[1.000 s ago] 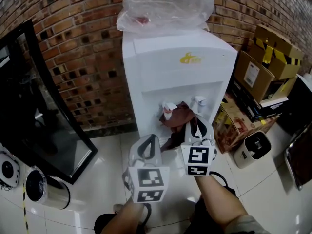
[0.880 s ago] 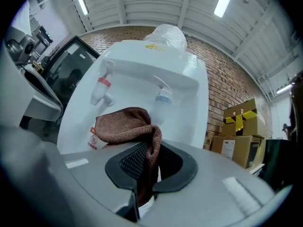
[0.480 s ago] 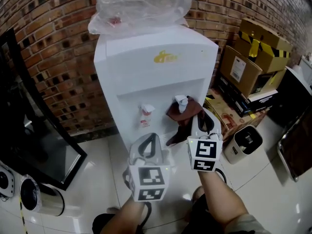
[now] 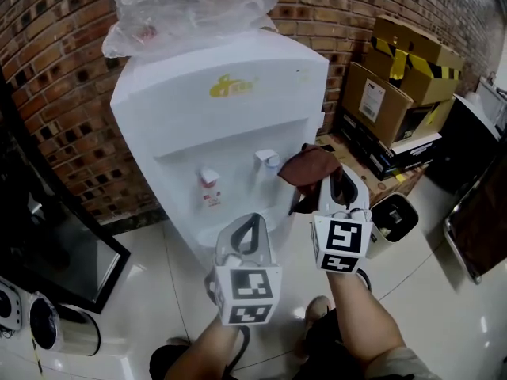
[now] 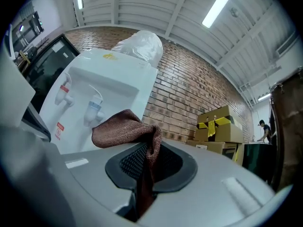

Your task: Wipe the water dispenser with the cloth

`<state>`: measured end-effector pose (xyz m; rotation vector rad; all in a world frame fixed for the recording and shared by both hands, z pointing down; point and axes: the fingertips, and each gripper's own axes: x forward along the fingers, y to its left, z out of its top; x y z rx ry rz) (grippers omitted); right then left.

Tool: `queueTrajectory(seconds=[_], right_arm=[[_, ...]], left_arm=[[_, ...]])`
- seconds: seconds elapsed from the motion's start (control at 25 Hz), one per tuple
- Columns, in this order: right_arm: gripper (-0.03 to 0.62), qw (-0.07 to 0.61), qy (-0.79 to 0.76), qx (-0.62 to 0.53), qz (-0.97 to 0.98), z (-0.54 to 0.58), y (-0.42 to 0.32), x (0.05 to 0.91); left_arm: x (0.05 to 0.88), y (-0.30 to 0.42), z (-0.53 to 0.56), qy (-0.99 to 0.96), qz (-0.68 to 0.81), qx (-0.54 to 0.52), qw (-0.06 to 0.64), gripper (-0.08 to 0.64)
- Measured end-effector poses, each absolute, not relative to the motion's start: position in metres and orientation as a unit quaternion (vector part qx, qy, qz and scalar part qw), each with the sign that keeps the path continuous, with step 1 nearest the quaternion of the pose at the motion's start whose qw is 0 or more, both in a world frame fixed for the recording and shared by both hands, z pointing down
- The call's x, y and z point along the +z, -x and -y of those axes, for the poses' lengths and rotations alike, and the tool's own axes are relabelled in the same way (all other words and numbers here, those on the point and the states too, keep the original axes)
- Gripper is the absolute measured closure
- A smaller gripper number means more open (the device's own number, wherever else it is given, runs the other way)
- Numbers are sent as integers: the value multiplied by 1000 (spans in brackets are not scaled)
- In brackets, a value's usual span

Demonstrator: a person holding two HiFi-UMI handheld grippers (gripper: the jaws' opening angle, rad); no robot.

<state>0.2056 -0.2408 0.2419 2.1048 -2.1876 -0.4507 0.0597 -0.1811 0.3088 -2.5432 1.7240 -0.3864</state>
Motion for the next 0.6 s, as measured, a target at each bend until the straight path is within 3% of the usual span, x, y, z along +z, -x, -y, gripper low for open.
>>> queueTrajectory(seconds=[0.36,0.6], right_arm=[[543,55,-657,-134,740,251,-203,260],[543,39,-624,-156,764,220,-187,246]], left_arm=[[310,-90,183,828,-549,-111,15,560],[305,-65,172,816,-566,-111,24,560]])
